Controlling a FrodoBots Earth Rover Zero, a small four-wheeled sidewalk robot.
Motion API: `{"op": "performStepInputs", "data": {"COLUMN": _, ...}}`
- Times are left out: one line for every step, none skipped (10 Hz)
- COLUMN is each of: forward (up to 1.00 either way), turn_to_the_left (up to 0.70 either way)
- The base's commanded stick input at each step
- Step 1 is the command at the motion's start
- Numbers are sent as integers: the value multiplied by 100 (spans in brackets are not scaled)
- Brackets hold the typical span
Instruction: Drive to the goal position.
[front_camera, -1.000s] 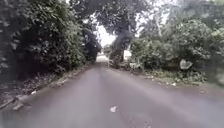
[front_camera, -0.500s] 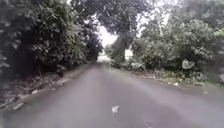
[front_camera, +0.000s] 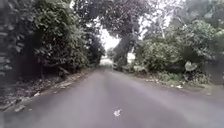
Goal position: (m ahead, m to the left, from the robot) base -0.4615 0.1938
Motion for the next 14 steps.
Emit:
{"op": "performStepInputs", "data": {"forward": 70, "turn_to_the_left": 1}}
{"op": "performStepInputs", "data": {"forward": 70, "turn_to_the_left": 0}}
{"op": "performStepInputs", "data": {"forward": 70, "turn_to_the_left": 0}}
{"op": "performStepInputs", "data": {"forward": 70, "turn_to_the_left": 0}}
{"op": "performStepInputs", "data": {"forward": 70, "turn_to_the_left": 0}}
{"op": "performStepInputs", "data": {"forward": 70, "turn_to_the_left": 0}}
{"op": "performStepInputs", "data": {"forward": 70, "turn_to_the_left": 0}}
{"op": "performStepInputs", "data": {"forward": 56, "turn_to_the_left": 0}}
{"op": "performStepInputs", "data": {"forward": 19, "turn_to_the_left": 0}}
{"op": "performStepInputs", "data": {"forward": 0, "turn_to_the_left": 0}}
{"op": "performStepInputs", "data": {"forward": 0, "turn_to_the_left": 0}}
{"op": "performStepInputs", "data": {"forward": 0, "turn_to_the_left": 0}}
{"op": "performStepInputs", "data": {"forward": 0, "turn_to_the_left": 0}}
{"op": "performStepInputs", "data": {"forward": 0, "turn_to_the_left": 0}}
